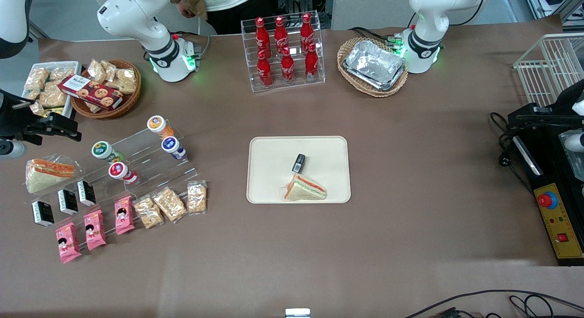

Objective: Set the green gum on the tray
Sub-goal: 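Move the right gripper over the green-labelled gum bottle on the rack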

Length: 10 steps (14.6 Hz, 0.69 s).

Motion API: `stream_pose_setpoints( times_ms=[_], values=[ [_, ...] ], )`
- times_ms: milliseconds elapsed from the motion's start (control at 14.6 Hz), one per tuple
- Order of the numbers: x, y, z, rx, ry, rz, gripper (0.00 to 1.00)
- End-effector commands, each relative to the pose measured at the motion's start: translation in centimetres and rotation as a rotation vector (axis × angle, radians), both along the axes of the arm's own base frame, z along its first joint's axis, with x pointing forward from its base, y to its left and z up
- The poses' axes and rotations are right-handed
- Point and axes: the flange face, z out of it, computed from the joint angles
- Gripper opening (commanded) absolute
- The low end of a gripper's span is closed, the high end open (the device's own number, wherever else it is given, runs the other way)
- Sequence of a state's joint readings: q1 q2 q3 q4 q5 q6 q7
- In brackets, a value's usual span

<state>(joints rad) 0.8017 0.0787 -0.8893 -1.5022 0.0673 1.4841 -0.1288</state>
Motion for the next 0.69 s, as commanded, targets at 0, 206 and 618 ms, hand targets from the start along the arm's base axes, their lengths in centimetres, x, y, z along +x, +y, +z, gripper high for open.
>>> stream_pose_setpoints(
  times_ms=[0, 206, 618],
  values=[
    [0.1, -0.1, 0.3, 0.005, -0.002, 0.012, 1.0],
    [0.0, -0.3, 0.3, 0.003, 0.0, 0.009, 1.0],
    [-0.2, -1.5, -0.3, 0.03, 0.015, 0.071, 1.0]
  ],
)
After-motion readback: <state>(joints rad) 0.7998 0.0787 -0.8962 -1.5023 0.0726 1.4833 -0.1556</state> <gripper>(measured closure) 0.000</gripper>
